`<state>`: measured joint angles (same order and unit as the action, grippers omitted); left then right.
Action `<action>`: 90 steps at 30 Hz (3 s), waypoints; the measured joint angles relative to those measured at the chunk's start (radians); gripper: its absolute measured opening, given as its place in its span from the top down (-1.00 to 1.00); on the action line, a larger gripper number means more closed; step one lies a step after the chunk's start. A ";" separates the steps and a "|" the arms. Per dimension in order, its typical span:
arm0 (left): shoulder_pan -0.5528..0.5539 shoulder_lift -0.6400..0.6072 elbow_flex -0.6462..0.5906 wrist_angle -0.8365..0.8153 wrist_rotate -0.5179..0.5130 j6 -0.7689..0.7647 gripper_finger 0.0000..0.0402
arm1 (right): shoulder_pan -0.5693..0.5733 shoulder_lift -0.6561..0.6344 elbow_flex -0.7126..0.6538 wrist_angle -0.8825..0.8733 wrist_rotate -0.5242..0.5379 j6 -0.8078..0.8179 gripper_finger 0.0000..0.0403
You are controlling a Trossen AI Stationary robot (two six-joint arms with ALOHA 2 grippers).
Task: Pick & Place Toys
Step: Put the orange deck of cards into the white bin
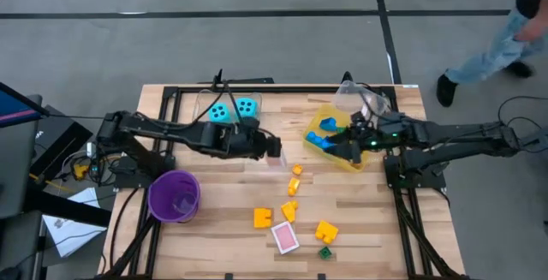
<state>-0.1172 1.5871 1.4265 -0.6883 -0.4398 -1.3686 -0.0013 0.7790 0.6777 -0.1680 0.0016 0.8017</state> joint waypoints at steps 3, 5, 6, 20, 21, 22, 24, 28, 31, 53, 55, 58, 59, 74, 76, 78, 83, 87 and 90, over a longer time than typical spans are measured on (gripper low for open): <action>0.021 0.000 0.000 0.047 -0.035 0.024 -0.49 | 0.000 0.087 0.019 0.036 0.004 -0.002 -0.85; 0.036 0.000 0.000 0.071 -0.046 0.036 -0.49 | 0.000 0.148 0.050 0.036 0.014 -0.019 -0.85; 0.042 0.000 0.000 0.082 -0.047 0.049 -0.49 | 0.000 0.178 0.070 0.038 0.026 -0.024 -0.85; 0.075 0.000 0.000 0.125 -0.052 0.113 -0.49 | -0.054 0.547 0.397 -0.109 0.055 -0.060 -0.85; 0.077 0.000 0.000 0.126 -0.051 0.114 -0.49 | -0.054 0.565 0.422 -0.118 0.054 -0.069 -0.85; 0.079 0.000 0.000 0.122 -0.051 0.114 -0.49 | -0.054 0.577 0.439 -0.137 0.052 -0.079 -0.85; 0.079 -0.001 0.000 0.093 -0.056 0.115 -0.52 | -0.054 0.585 0.465 -0.180 0.052 -0.090 -0.85; 0.079 -0.012 -0.001 0.104 -0.060 0.149 -0.52 | -0.060 0.583 0.477 -0.190 0.047 -0.097 -0.80; 0.079 -0.012 -0.001 0.114 -0.030 0.189 -0.50 | -0.061 0.584 0.476 -0.196 0.020 -0.110 -0.73; 0.087 -0.010 0.000 0.301 0.099 0.492 -0.51 | -0.061 0.582 0.476 -0.206 -0.080 -0.172 -0.58; 0.088 -0.010 0.000 0.316 0.098 0.492 -0.51 | -0.065 0.582 0.476 -0.210 -0.080 -0.157 -0.58; 0.088 -0.010 0.000 0.333 0.115 0.489 -0.51 | -0.074 0.582 0.476 -0.224 -0.079 -0.138 -0.58; 0.088 -0.010 0.000 0.337 0.117 0.478 -0.51 | -0.075 0.582 0.476 -0.226 -0.079 -0.132 -0.58; 0.090 -0.009 0.000 0.313 0.141 0.388 -0.51 | -0.078 0.582 0.476 -0.189 -0.083 -0.128 0.26; 0.090 -0.009 0.000 0.308 0.133 0.367 -0.51 | -0.078 0.583 0.475 -0.182 -0.073 -0.120 0.43; 0.092 -0.008 0.000 0.301 0.129 0.343 -0.55 | -0.078 0.584 0.475 -0.180 -0.063 -0.114 0.56; 0.088 -0.013 0.000 0.293 0.148 0.350 -0.71 | -0.080 0.581 0.473 -0.189 -0.081 -0.109 0.65; 0.090 -0.026 0.000 0.292 0.130 0.346 -0.81 | -0.081 0.574 0.474 -0.166 -0.076 -0.111 0.65; 0.101 -0.054 0.000 0.255 0.104 0.364 -0.85 | -0.085 0.574 0.475 -0.177 -0.064 -0.110 0.65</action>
<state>-0.0160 1.5336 1.4269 -0.4332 -0.3360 -1.0044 -0.0859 1.3529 1.1526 -0.3447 -0.0623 0.6919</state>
